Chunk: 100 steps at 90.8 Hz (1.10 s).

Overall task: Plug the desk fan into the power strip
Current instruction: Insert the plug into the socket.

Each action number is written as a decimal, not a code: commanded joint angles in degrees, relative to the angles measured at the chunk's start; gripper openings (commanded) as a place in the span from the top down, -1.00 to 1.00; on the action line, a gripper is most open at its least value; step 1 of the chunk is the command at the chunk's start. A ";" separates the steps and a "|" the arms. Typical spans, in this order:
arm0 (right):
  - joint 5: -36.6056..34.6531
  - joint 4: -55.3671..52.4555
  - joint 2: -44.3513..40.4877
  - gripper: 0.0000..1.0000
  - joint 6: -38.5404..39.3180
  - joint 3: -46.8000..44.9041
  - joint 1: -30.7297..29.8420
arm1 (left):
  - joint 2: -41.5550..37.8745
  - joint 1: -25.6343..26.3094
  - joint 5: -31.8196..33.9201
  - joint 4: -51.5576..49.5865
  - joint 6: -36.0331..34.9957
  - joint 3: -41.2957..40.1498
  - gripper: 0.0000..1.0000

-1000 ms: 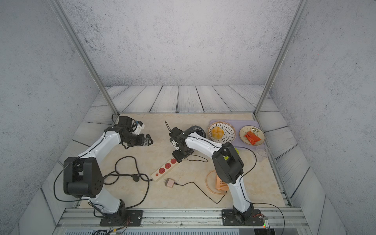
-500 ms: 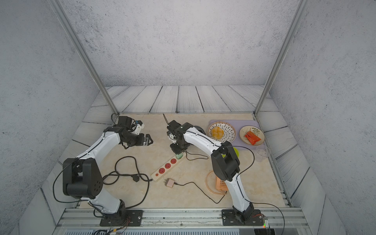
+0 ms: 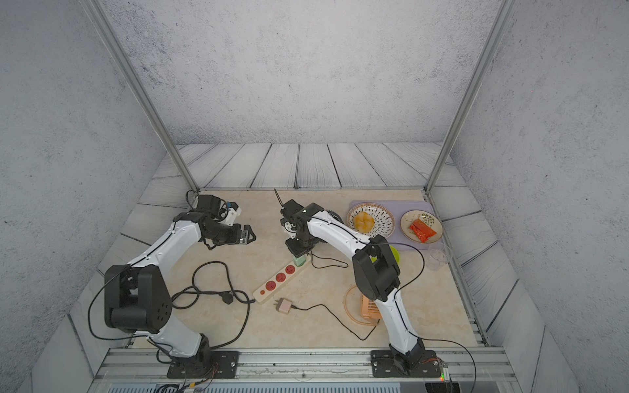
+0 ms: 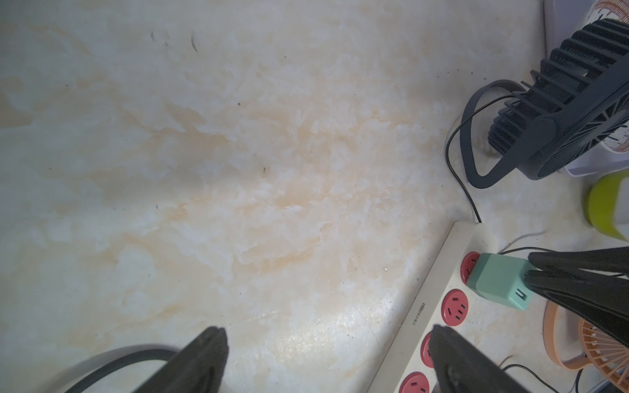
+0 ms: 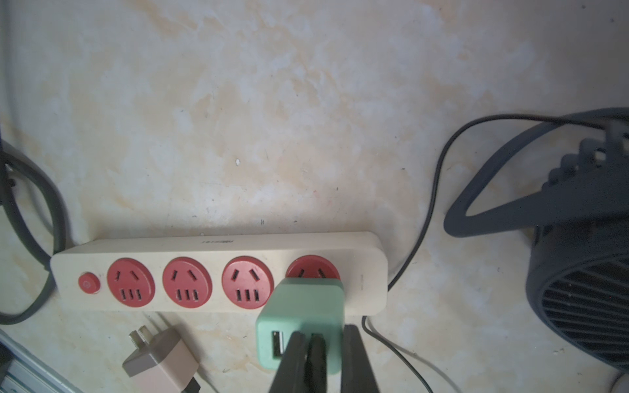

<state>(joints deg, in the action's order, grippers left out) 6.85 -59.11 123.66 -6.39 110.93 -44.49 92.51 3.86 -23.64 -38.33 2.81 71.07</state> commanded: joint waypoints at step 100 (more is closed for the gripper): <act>-1.67 13.00 -6.28 0.79 -4.49 -35.96 -2.18 | 0.34 -0.43 -0.98 -0.19 -0.35 -0.35 -0.99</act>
<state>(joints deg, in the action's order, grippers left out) 5.08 -29.34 111.42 -10.11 84.12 -45.21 92.51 3.86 -23.70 -38.30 2.81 70.78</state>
